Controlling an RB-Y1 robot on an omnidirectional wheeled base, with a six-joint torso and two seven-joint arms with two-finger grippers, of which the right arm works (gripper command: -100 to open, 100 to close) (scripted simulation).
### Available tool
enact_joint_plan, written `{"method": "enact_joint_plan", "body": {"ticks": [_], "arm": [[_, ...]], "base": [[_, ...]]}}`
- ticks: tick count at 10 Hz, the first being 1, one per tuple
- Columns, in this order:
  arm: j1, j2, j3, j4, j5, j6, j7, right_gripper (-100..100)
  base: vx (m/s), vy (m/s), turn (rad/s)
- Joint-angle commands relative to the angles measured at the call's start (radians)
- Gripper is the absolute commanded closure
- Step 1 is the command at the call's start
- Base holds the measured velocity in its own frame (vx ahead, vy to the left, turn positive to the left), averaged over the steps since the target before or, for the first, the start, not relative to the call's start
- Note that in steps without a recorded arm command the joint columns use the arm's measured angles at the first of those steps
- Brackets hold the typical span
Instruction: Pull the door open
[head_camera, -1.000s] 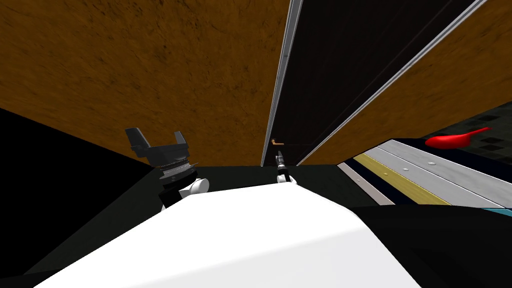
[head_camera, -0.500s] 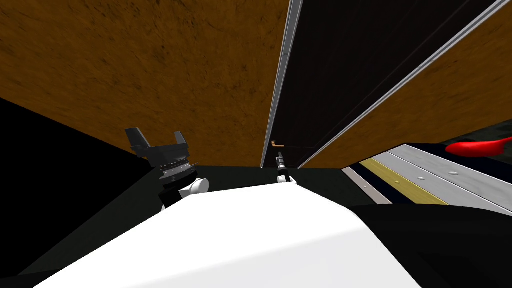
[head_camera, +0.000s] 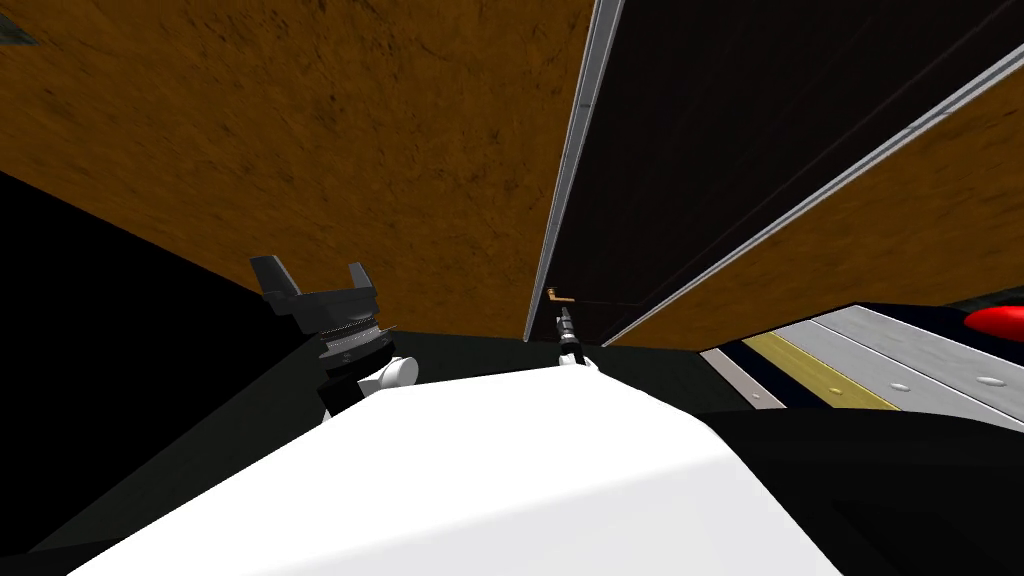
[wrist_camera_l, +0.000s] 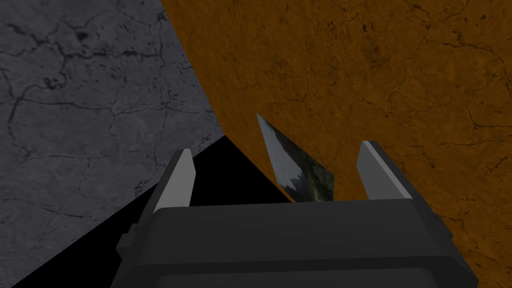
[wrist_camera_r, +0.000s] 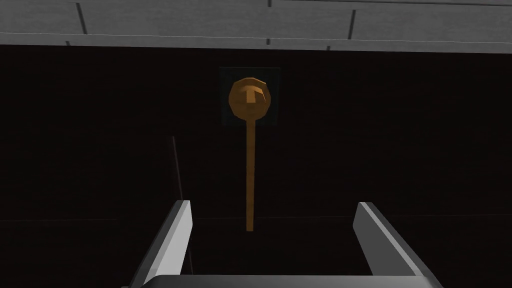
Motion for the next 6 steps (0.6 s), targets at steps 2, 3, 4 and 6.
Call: {"method": "enact_joint_plan", "body": {"ticks": [2,3,4,6], "arm": [[0.005,-0.019,-0.010,0.023,-0.008,-0.020,-0.020,-100],[0.005,-0.019,-0.010,0.023,-0.008,-0.020,-0.020,-100],[0.016,-0.033,-0.016,0.031,-0.013,-0.032,-0.034,-100],[0.035,-0.060,-0.029,0.048,-0.023,-0.055,-0.060,-100]], "base": [[0.179,0.006,0.099],[0.060,0.016,-0.019],[0.071,0.023,0.072],[0.184,0.000,0.195]]}}
